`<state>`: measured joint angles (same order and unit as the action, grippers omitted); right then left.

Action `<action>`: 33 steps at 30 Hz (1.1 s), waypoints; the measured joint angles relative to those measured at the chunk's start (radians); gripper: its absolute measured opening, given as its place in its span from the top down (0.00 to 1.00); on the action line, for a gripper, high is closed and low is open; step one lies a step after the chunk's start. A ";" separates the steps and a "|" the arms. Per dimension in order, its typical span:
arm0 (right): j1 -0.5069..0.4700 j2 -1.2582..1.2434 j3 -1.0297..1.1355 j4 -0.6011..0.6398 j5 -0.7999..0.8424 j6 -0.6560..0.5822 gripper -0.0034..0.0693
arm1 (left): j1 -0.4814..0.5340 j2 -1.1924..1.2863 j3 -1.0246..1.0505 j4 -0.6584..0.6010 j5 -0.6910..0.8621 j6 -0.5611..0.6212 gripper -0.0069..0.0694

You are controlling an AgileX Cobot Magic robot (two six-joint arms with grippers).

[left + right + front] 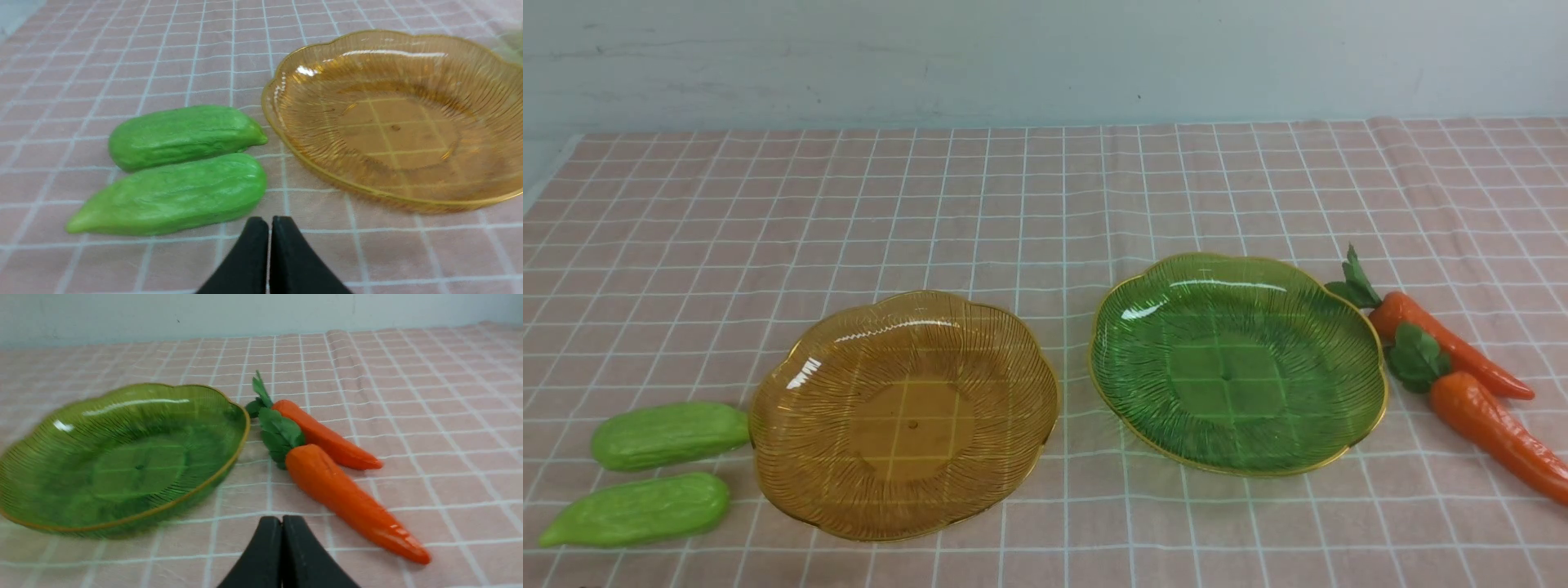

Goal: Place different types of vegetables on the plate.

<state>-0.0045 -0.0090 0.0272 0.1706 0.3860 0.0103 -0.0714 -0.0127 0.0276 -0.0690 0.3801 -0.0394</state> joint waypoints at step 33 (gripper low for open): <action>0.011 0.621 -0.598 0.204 0.482 -0.193 0.97 | 0.000 0.589 -0.470 -0.466 0.430 -0.085 0.91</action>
<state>0.0065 0.6119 -0.5706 0.3745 0.8684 -0.1830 -0.0714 0.5760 -0.4423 -0.5354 0.8102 -0.1242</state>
